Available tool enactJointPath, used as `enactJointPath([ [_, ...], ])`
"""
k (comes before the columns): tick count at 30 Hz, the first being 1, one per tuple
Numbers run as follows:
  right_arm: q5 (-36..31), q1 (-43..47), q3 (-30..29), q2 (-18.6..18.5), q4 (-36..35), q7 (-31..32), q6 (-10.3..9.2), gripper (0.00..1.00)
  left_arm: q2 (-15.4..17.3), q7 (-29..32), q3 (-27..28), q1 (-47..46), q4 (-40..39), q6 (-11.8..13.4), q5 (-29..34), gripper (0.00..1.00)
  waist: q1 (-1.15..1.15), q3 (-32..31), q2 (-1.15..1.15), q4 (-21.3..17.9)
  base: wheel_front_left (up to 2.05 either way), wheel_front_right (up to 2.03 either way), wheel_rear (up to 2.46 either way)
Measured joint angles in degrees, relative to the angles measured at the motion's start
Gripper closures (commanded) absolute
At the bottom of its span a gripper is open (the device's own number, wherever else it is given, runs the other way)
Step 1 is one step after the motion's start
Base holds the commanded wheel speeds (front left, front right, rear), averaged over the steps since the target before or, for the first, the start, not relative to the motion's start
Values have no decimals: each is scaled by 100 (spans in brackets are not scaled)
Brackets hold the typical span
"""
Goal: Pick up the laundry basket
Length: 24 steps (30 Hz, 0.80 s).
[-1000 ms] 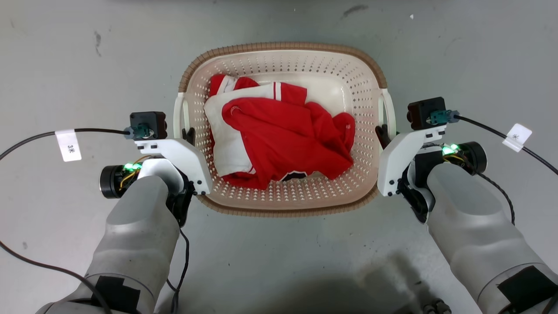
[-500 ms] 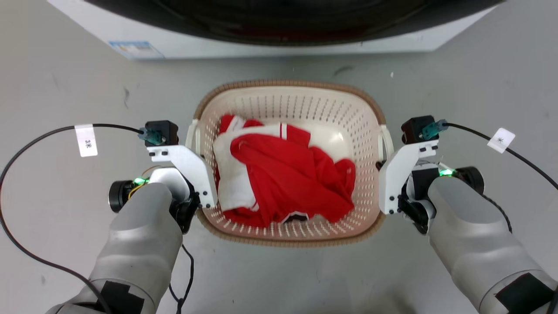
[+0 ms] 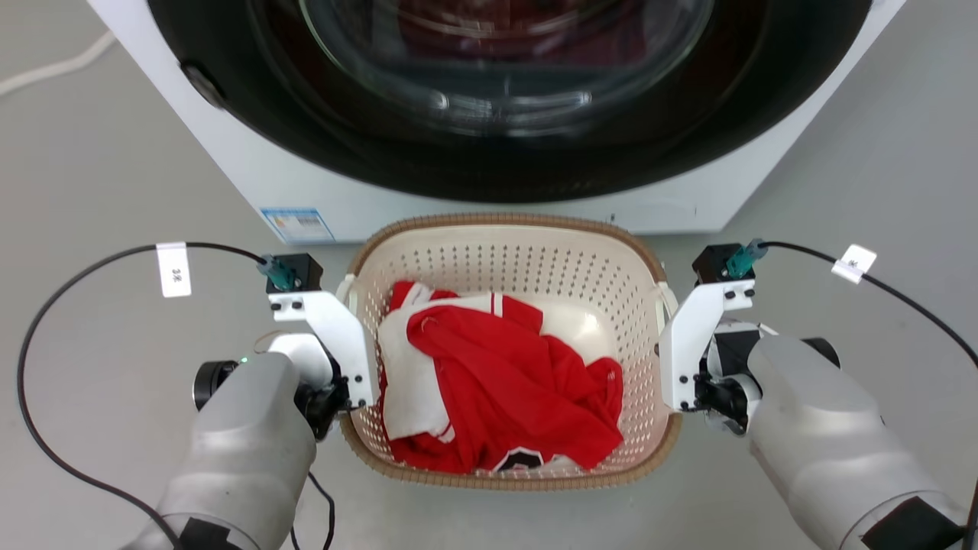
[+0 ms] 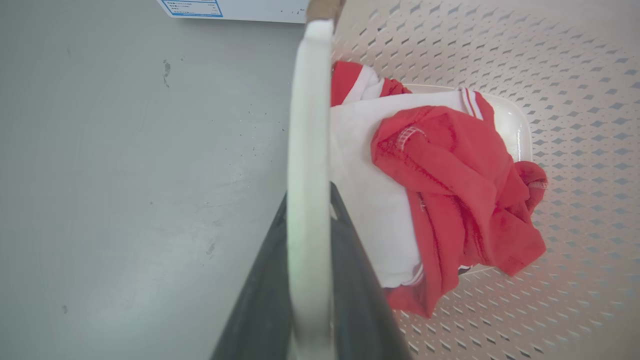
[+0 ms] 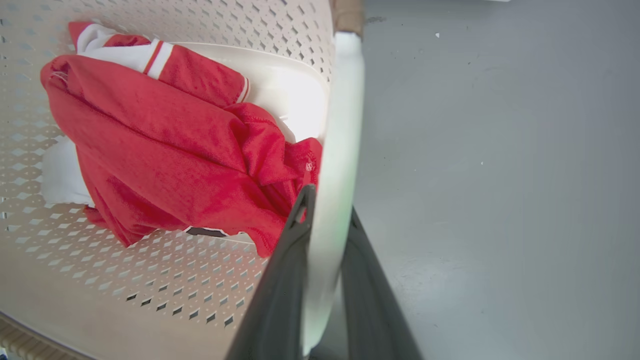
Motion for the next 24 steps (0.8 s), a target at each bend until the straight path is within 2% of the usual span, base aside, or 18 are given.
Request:
enactJointPath([
  [12, 269, 326, 135, 14, 149, 472, 0, 100, -19, 431, -388, 400, 24, 0, -252, 100, -1, -1253, 0, 95, 0, 0, 0],
  [24, 344, 620, 110, 18, 282, 883, 1, 100, -80, 601, -658, 759, 42, 0, -474, 100, -1, -1919, 0, 101, 0, 0, 0],
])
